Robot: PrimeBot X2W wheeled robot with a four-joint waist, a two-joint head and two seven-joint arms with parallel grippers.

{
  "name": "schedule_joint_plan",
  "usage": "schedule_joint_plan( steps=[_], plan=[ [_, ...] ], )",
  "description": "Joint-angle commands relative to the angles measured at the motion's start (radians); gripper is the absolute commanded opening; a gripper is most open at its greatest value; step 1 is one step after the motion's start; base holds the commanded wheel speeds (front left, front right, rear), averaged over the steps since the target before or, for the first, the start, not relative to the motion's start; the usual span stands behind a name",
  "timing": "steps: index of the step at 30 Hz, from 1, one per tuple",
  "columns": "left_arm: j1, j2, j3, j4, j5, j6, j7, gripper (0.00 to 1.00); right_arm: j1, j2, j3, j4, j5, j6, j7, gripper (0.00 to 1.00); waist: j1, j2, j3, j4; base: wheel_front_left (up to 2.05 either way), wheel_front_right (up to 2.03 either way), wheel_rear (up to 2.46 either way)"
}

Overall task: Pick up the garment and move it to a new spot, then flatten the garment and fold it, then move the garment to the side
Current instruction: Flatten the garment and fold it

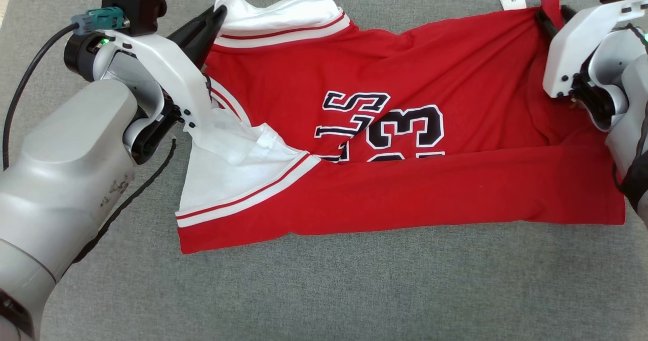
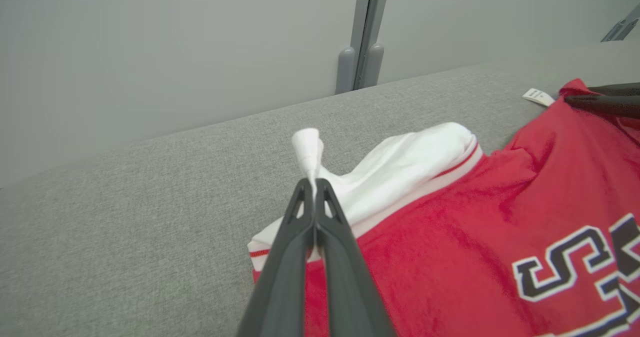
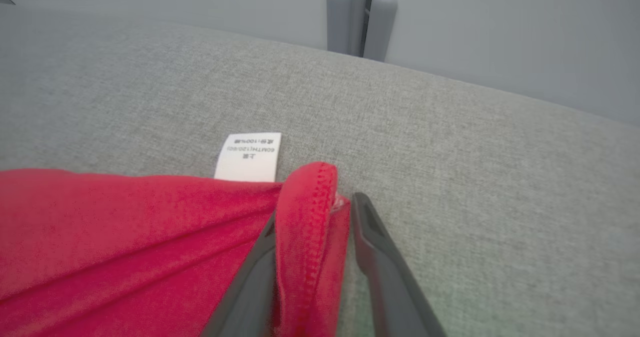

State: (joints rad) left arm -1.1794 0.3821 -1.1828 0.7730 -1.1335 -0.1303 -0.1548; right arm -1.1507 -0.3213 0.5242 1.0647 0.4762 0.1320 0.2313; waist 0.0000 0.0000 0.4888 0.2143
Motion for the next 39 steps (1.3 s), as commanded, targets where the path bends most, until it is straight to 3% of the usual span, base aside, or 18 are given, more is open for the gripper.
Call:
schedule_joint_plan(
  steps=[1, 9, 14, 24, 31, 39],
  plan=[
    [-0.018, 0.005, -0.004, 0.009, -0.004, 0.000, -0.006, 0.00, 0.013, -0.002, -0.001, -0.008, 0.020, -0.002, -0.006, 0.00, 0.0000, 0.0000, 0.001, -0.001, 0.00, 0.00, 0.00],
    [-0.016, -0.002, -0.022, 0.044, -0.021, 0.000, -0.014, 0.00, 0.051, -0.029, -0.003, -0.083, 0.163, -0.002, -0.048, 0.00, 0.0000, 0.0000, -0.004, -0.005, 0.00, 0.00, 0.00],
    [-0.009, 0.004, -0.027, 0.067, -0.040, 0.000, -0.017, 0.00, 0.090, -0.025, -0.057, -0.161, 0.350, -0.002, -0.039, 0.00, 0.0000, 0.0000, -0.015, -0.008, 0.00, 0.00, 0.00],
    [-0.040, -0.017, 0.040, 0.163, -0.057, 0.004, -0.096, 0.00, 0.092, -0.018, -0.178, -0.133, 0.557, -0.002, -0.027, 0.00, 0.0000, 0.0000, -0.017, -0.016, 0.00, 0.00, 0.00],
    [-0.075, -0.043, 0.067, 0.219, -0.046, 0.002, -0.108, 0.00, 0.049, 0.002, -0.229, -0.077, 0.603, -0.002, -0.048, 0.00, 0.0000, 0.0000, -0.007, -0.025, 0.00, 0.00, 0.00],
    [-0.103, -0.056, 0.189, 0.222, 0.021, 0.001, -0.111, 0.00, 0.037, -0.027, -0.101, -0.157, 0.477, -0.002, -0.153, 0.00, 0.0000, 0.0000, 0.004, -0.034, 0.00, 0.00, 0.00]
  ],
)
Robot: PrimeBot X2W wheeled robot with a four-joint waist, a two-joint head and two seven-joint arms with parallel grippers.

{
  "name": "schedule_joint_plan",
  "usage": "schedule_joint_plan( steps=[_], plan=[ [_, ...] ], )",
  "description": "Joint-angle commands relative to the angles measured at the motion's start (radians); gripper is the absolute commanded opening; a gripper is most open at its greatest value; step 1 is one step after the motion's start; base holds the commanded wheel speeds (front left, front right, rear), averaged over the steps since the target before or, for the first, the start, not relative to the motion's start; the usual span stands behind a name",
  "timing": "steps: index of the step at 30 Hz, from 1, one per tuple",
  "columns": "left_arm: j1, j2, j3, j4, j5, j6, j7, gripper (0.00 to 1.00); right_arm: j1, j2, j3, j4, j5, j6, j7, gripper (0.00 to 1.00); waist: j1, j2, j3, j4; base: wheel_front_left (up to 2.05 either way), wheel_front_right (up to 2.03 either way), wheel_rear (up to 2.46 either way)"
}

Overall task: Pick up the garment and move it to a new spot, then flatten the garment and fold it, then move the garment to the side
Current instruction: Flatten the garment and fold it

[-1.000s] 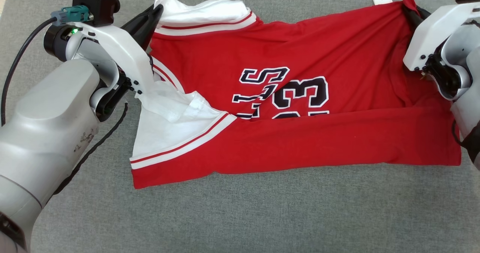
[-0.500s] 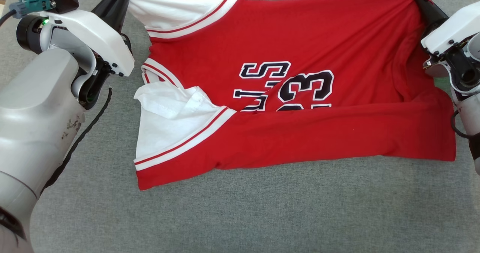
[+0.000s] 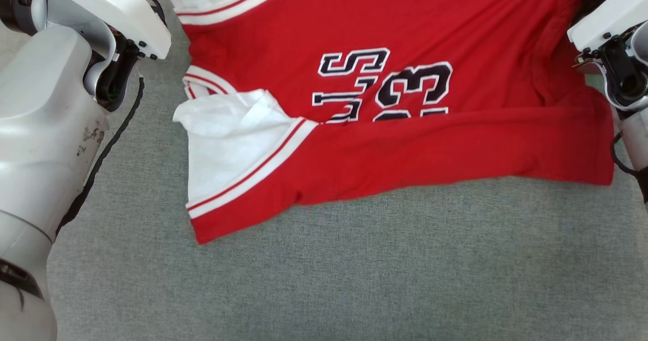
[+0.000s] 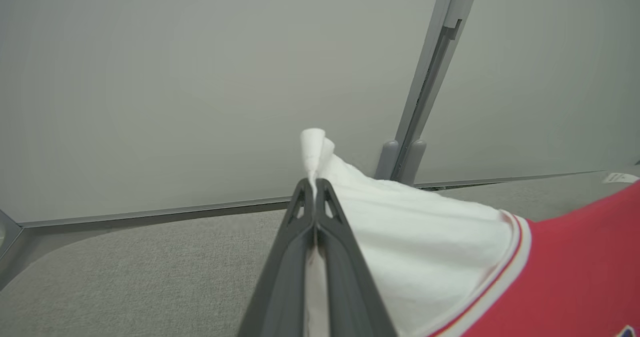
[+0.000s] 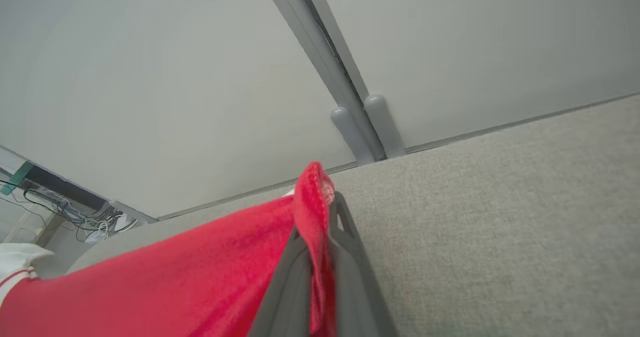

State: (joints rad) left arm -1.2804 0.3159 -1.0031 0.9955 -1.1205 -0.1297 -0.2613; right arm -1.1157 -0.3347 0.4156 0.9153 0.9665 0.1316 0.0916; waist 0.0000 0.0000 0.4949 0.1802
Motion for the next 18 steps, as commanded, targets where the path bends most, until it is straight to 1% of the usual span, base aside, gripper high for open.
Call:
schedule_joint_plan(
  steps=[1, 4, 7, 10, 14, 18],
  plan=[
    [0.008, 0.013, 0.022, -0.008, 0.024, 0.001, -0.004, 0.00, 0.013, -0.023, 0.031, -0.024, -0.033, -0.002, -0.035, 0.00, 0.0000, 0.0000, -0.006, 0.001, 0.00, 0.00, 0.00],
    [0.048, 0.019, 0.057, -0.038, 0.069, 0.000, -0.004, 0.00, 0.059, -0.056, 0.096, -0.073, -0.069, -0.002, -0.091, 0.00, 0.0000, 0.0000, -0.026, 0.006, 0.00, 0.00, 0.00],
    [0.086, 0.031, 0.084, -0.079, 0.107, -0.001, -0.004, 0.00, 0.101, -0.098, 0.149, -0.117, -0.082, -0.002, -0.150, 0.00, 0.0000, 0.0000, -0.052, 0.013, 0.00, 0.00, 0.00],
    [0.143, 0.046, 0.098, -0.149, 0.123, -0.001, -0.004, 0.00, 0.147, -0.135, 0.201, -0.162, -0.080, -0.002, -0.201, 0.00, 0.0000, 0.0000, -0.078, 0.020, 0.00, 0.00, 0.00],
    [0.201, 0.093, 0.082, -0.243, 0.144, -0.001, -0.004, 0.00, 0.185, -0.196, 0.282, -0.203, -0.111, -0.002, -0.269, 0.00, 0.0000, 0.0000, -0.111, 0.029, 0.00, 0.00, 0.00],
    [0.264, 0.142, 0.061, -0.324, 0.161, -0.001, -0.004, 0.00, 0.219, -0.250, 0.357, -0.212, -0.148, -0.002, -0.316, 0.00, 0.0000, 0.0000, -0.147, 0.040, 0.00, 0.00, 0.00]
  ],
)
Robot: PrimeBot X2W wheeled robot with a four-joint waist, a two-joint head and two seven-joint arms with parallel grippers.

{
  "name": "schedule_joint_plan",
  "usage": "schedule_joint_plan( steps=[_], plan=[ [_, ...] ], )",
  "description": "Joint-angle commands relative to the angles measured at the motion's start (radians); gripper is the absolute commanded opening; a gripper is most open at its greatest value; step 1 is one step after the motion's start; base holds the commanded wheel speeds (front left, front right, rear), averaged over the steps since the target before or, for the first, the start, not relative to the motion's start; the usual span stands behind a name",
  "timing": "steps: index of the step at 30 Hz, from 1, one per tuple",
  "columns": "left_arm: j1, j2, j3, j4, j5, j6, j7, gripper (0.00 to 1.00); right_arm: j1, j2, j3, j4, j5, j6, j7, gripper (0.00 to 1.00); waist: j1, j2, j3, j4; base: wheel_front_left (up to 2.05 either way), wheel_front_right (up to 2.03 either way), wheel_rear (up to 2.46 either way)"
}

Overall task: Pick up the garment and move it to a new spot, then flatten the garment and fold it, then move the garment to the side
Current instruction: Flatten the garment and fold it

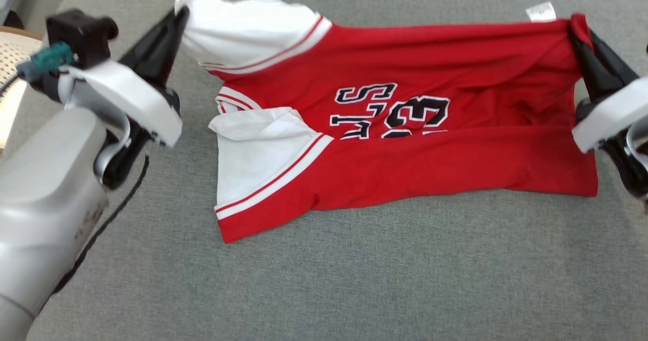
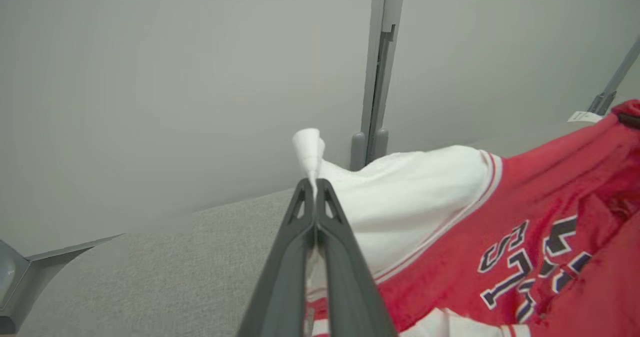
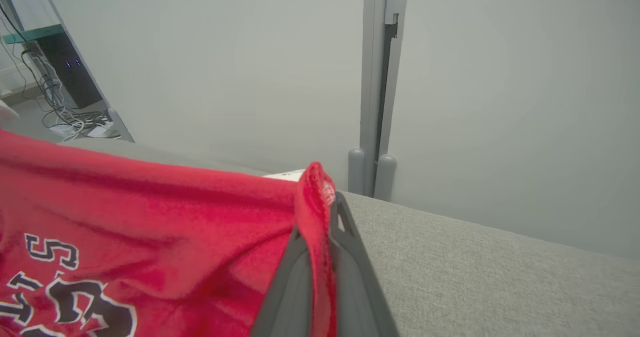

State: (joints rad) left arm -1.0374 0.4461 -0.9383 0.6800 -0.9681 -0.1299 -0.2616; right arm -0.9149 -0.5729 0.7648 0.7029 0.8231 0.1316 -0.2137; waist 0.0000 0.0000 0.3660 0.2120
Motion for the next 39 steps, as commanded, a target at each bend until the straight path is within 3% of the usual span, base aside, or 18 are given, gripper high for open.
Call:
schedule_joint_plan(
  steps=[1, 7, 16, 21, 29, 30, 31, 32, 39],
  plan=[
    [0.037, 0.024, -0.013, -0.029, 0.012, -0.001, -0.004, 0.00, 0.029, -0.021, 0.021, -0.001, -0.006, -0.002, -0.019, 0.00, 0.0000, 0.0000, -0.027, 0.011, 0.00, 0.00, 0.00],
    [0.140, 0.109, -0.100, -0.203, -0.004, -0.001, 0.061, 0.00, 0.105, -0.087, 0.093, 0.001, -0.015, -0.002, -0.043, 0.00, 0.0000, 0.0000, -0.082, 0.033, 0.00, 0.00, 0.00],
    [0.249, 0.208, -0.205, -0.369, -0.012, 0.001, 0.181, 0.00, 0.204, -0.154, 0.157, -0.061, 0.137, -0.002, 0.000, 0.00, 0.0000, 0.0000, -0.130, 0.038, 0.00, 0.00, 0.00],
    [0.284, 0.220, -0.236, -0.399, -0.006, 0.019, 0.214, 0.00, 0.242, -0.199, 0.203, -0.108, 0.210, -0.002, 0.062, 0.00, 0.0000, 0.0000, -0.147, 0.030, 0.00, 0.00, 0.00],
    [0.316, 0.189, -0.282, -0.347, 0.031, 0.044, 0.240, 0.00, 0.290, -0.236, 0.250, -0.145, 0.326, -0.002, 0.170, 0.00, 0.0000, 0.0000, -0.170, 0.010, 0.00, 0.00, 0.00],
    [0.318, 0.184, -0.286, -0.340, 0.039, 0.043, 0.240, 0.00, 0.293, -0.238, 0.253, -0.147, 0.336, -0.002, 0.182, 0.09, 0.0000, 0.0000, -0.171, 0.007, 0.00, 0.00, 0.00],
    [0.320, 0.179, -0.288, -0.332, 0.037, 0.043, 0.240, 0.00, 0.296, -0.240, 0.255, -0.145, 0.348, -0.002, 0.193, 0.42, 0.0000, 0.0000, -0.172, 0.006, 0.00, 0.00, 0.00],
    [0.324, 0.174, -0.289, -0.325, 0.034, 0.043, 0.244, 0.00, 0.301, -0.240, 0.258, -0.144, 0.360, -0.002, 0.207, 1.00, 0.0000, 0.0000, -0.174, 0.004, 0.00, 0.00, 0.00],
    [0.340, 0.154, -0.301, -0.282, 0.041, 0.041, 0.259, 0.03, 0.315, -0.244, 0.244, -0.102, 0.418, -0.002, 0.277, 1.00, 0.0000, 0.0000, -0.192, -0.001, 0.00, 0.00, 0.00]
  ],
)
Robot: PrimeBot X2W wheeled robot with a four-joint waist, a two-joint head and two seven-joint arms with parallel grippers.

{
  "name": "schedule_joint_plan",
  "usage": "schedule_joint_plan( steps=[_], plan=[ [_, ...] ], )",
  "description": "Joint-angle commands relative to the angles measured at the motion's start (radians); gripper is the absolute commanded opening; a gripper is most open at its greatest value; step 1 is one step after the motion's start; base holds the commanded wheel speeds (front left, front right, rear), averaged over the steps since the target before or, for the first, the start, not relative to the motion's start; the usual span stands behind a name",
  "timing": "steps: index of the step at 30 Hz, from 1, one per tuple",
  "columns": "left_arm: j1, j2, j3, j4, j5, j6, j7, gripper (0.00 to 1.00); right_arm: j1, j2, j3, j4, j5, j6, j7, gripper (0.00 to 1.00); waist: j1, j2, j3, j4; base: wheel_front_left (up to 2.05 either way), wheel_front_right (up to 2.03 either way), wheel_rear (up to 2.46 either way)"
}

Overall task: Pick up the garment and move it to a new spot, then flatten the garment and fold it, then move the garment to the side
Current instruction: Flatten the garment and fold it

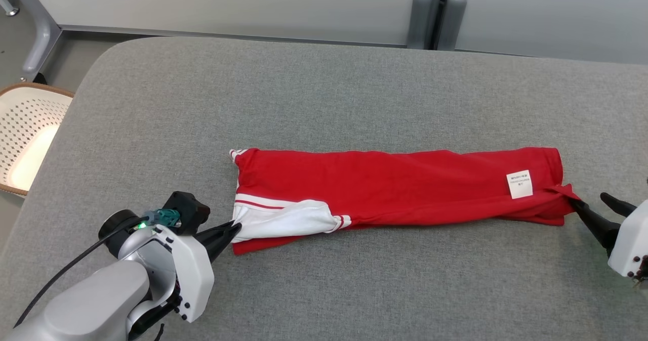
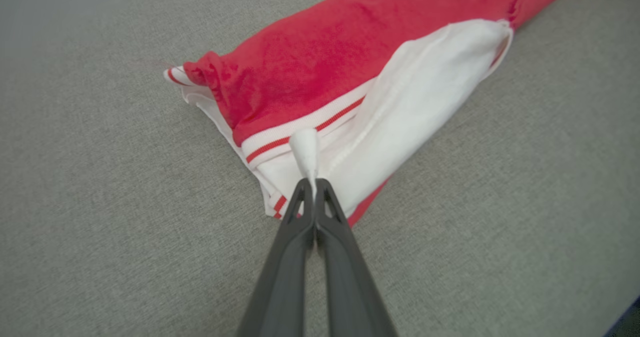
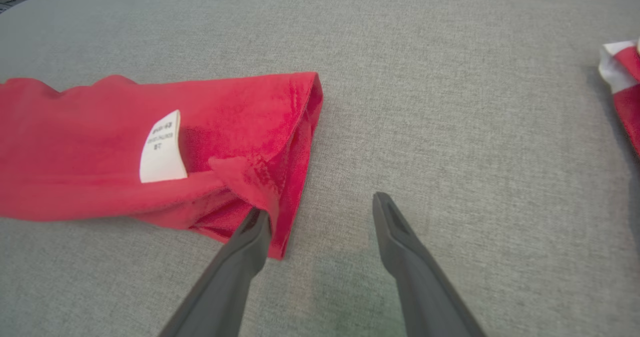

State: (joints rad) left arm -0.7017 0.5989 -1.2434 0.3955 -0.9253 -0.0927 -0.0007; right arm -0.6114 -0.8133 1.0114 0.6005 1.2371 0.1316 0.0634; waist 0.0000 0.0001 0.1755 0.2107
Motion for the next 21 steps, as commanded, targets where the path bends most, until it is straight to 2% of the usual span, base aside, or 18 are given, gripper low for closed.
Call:
schedule_joint_plan(
  steps=[1, 2, 3, 8, 14, 15, 16, 17, 18, 21],
  plan=[
    [0.006, 0.000, 0.004, 0.006, -0.002, 0.005, -0.007, 0.28, 0.010, -0.006, -0.008, 0.013, 0.006, -0.002, 0.007, 1.00, 0.0000, -0.0001, -0.005, 0.000, 0.00, 0.00, 0.00],
    [0.010, -0.001, 0.005, 0.009, -0.004, 0.005, -0.010, 0.87, 0.005, -0.009, -0.011, 0.027, 0.000, -0.002, 0.006, 1.00, 0.0000, -0.0001, -0.008, 0.001, 0.00, 0.00, 0.00],
    [0.013, -0.001, 0.008, 0.011, -0.008, 0.009, -0.013, 1.00, -0.003, -0.010, -0.019, 0.040, -0.006, -0.002, -0.004, 1.00, 0.0000, -0.0001, -0.012, 0.001, 0.00, 0.00, 0.00],
    [0.012, 0.006, 0.040, 0.003, -0.024, 0.037, -0.047, 1.00, -0.027, 0.030, -0.079, 0.088, -0.001, -0.001, -0.074, 1.00, 0.0000, -0.0001, -0.031, 0.004, 0.00, 0.00, 0.00],
    [0.020, 0.006, 0.128, -0.002, -0.068, 0.119, -0.137, 1.00, -0.039, 0.055, -0.138, 0.090, -0.016, -0.001, -0.167, 1.00, 0.0000, -0.0001, -0.059, 0.009, 0.00, 0.00, 0.00],
    [0.020, 0.006, 0.128, -0.002, -0.068, 0.119, -0.137, 1.00, -0.039, 0.055, -0.138, 0.090, -0.016, -0.001, -0.167, 1.00, 0.0000, -0.0001, -0.059, 0.009, 0.00, 0.00, 0.00],
    [0.021, -0.004, 0.167, -0.001, -0.087, 0.150, -0.184, 1.00, -0.045, 0.068, -0.157, 0.091, -0.039, -0.001, -0.217, 1.00, 0.0000, -0.0001, -0.069, 0.010, 0.00, 0.00, 0.00],
    [0.021, -0.004, 0.167, -0.001, -0.087, 0.150, -0.184, 1.00, -0.045, 0.068, -0.157, 0.091, -0.039, -0.001, -0.217, 1.00, 0.0000, -0.0001, -0.069, 0.010, 0.00, 0.00, 0.00],
    [0.029, -0.016, 0.210, -0.006, -0.101, 0.176, -0.227, 1.00, -0.043, 0.089, -0.183, 0.075, -0.056, -0.001, -0.271, 1.00, 0.0000, -0.0001, -0.078, 0.009, 0.00, 0.00, 0.00],
    [0.047, -0.034, 0.265, -0.015, -0.110, 0.197, -0.252, 1.00, -0.033, 0.105, -0.221, 0.060, -0.080, -0.001, -0.308, 1.00, 0.0000, -0.0001, -0.084, 0.008, 0.00, 0.00, 0.00]
  ],
)
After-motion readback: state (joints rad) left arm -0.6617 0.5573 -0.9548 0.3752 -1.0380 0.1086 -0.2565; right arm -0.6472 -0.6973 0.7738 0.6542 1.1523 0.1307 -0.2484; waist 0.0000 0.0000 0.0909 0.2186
